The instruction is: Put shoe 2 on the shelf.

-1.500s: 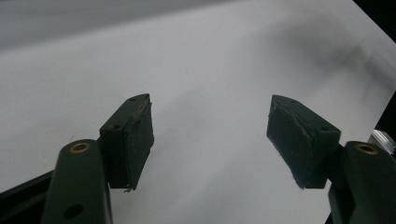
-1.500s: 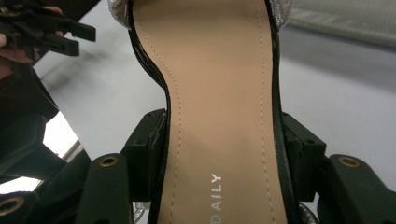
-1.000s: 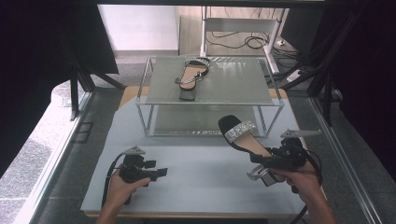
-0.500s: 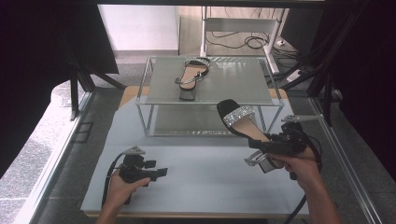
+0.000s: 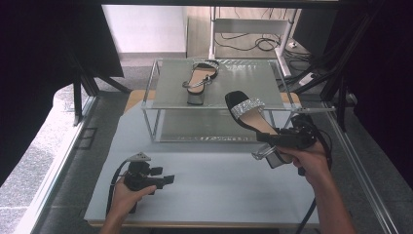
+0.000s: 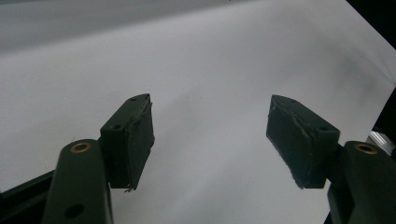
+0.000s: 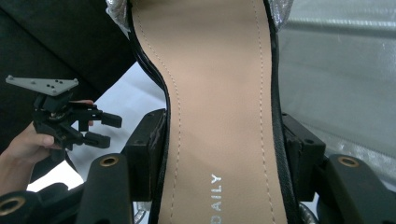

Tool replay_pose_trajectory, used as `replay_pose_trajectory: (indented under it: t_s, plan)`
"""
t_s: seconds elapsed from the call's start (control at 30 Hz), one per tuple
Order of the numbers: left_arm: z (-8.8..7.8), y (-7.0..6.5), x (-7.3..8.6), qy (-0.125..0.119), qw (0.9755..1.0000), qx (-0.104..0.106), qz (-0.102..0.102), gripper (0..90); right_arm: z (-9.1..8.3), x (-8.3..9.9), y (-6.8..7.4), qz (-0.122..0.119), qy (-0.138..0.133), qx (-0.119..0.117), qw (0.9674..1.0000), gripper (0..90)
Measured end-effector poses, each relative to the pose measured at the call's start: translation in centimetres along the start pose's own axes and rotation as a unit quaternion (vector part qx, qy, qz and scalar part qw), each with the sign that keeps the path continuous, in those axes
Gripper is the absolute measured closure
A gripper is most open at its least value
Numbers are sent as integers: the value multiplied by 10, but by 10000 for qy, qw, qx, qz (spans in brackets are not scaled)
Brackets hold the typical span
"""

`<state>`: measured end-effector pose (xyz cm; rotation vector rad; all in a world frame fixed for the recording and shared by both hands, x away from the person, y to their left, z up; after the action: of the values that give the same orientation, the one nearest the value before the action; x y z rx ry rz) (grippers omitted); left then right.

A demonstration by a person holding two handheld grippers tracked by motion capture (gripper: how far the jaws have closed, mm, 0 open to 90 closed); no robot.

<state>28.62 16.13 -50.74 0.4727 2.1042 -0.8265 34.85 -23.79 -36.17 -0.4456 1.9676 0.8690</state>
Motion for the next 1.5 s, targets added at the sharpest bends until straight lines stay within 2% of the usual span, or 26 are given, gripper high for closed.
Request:
replay_pose_trajectory:
  t_s: [0.87, 1.17, 1.33, 1.5]
  plan:
    - [-3, 1, -2, -51, 10000, 52, -33, 324, 19, -46, 10, -57, -52, 222, 9997, 419]
    - [-4, 1, -2, -70, 10000, 61, -34, 324, 26, -58, 4, 31, -60, 399, 9992, 420]
    - [-3, 0, -2, -62, 10000, 66, -35, 324, 32, -64, -1, 9, -40, 571, 9984, 419]
    - [-4, 1, -2, -86, 9999, 94, -33, 323, 39, -69, -4, 66, -33, 614, 9981, 419]
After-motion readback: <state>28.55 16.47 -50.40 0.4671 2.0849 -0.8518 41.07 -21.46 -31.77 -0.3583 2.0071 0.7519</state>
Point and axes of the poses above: each handheld gripper's, and its own axes: z roughly forward along the jaws, x roughly out of its underside, y roughly to its left, the point moved 4 cm from there along z, roughly forward along the jaws, and after that the axes turned 14 degrees about -y, right-handed, at the moved point
